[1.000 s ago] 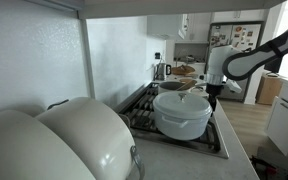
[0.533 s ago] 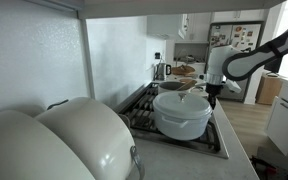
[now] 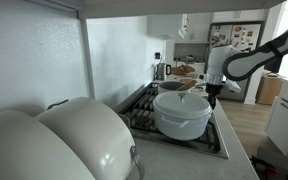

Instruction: Turn the first knob on the left of the stove

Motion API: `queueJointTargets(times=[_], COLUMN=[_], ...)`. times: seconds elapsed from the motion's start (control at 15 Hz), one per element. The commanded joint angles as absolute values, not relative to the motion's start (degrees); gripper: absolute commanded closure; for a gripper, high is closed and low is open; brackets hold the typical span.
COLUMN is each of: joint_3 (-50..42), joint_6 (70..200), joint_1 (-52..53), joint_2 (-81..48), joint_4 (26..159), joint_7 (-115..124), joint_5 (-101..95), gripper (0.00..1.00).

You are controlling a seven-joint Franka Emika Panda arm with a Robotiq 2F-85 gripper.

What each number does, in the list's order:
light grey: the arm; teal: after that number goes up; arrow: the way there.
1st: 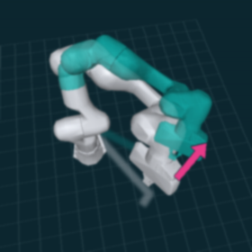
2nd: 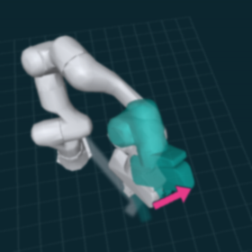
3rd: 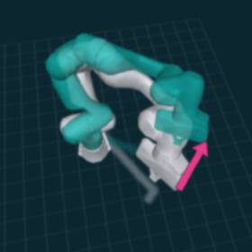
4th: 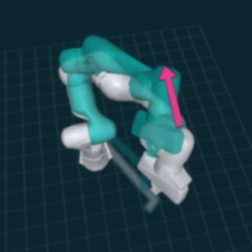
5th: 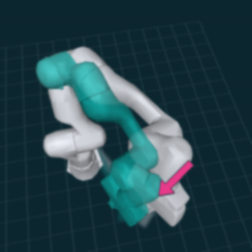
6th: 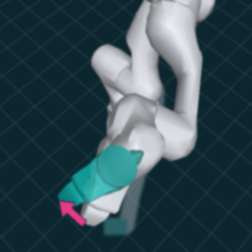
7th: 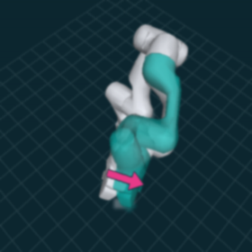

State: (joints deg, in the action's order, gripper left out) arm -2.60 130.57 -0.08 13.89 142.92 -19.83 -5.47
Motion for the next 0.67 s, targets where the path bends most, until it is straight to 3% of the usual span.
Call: queueJointTargets(times=[0.0,0.47,0.6], joint_3=[-1.7,-0.3,-0.7], joint_6=[130.9,129.7,123.4], joint_1=[-0.4,-0.3,0.5], joint_2=[10.9,9.2,8.7], joint_4=[141.6,140.8,138.7], joint_7=[-16.8,-13.5,-18.2], joint_5=[-8.7,-12.5,-11.1], gripper=[0.95,0.95,0.95])
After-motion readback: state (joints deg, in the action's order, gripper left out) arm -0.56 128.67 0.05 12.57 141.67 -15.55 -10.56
